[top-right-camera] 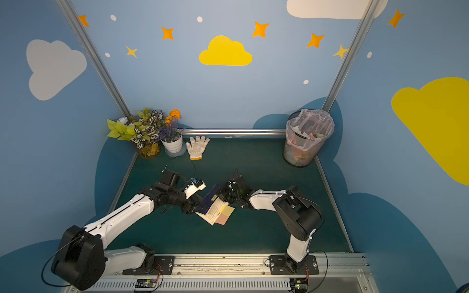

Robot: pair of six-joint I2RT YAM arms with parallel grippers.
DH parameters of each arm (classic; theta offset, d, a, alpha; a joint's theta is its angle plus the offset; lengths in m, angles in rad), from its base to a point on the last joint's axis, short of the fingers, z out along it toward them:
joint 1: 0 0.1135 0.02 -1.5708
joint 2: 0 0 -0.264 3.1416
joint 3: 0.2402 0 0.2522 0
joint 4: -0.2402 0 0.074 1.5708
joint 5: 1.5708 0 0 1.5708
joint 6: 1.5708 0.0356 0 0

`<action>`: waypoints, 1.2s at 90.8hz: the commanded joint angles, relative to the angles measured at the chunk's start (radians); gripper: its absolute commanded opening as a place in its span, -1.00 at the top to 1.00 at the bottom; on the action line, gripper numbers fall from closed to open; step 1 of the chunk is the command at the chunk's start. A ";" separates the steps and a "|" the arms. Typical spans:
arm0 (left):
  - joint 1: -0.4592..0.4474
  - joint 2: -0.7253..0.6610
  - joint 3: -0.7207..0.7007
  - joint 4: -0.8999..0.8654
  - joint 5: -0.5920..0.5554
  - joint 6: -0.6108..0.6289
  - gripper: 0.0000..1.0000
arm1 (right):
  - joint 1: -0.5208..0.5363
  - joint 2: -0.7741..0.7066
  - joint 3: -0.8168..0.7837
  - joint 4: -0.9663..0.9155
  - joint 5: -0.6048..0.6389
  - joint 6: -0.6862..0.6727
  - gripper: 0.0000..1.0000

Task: Peel off the used sticky note
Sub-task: Turn the page of the book at the center of the board.

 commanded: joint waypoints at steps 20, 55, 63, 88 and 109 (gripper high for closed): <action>-0.219 -0.118 -0.105 0.070 -0.364 0.100 -0.84 | 0.004 -0.060 0.055 -0.117 0.017 -0.008 0.93; -0.375 -0.031 -0.155 0.246 -0.642 0.166 -0.81 | 0.009 -0.042 0.047 -0.072 0.005 0.035 0.92; -0.386 0.001 -0.144 0.260 -0.664 0.165 -0.74 | 0.009 -0.043 0.046 -0.072 0.005 0.037 0.91; -0.389 -0.013 -0.128 0.245 -0.722 0.104 0.56 | 0.000 -0.056 0.043 -0.113 0.010 0.009 0.70; -0.264 -0.054 -0.117 0.158 -0.480 0.014 0.95 | -0.027 -0.121 0.070 -0.269 0.004 -0.127 0.06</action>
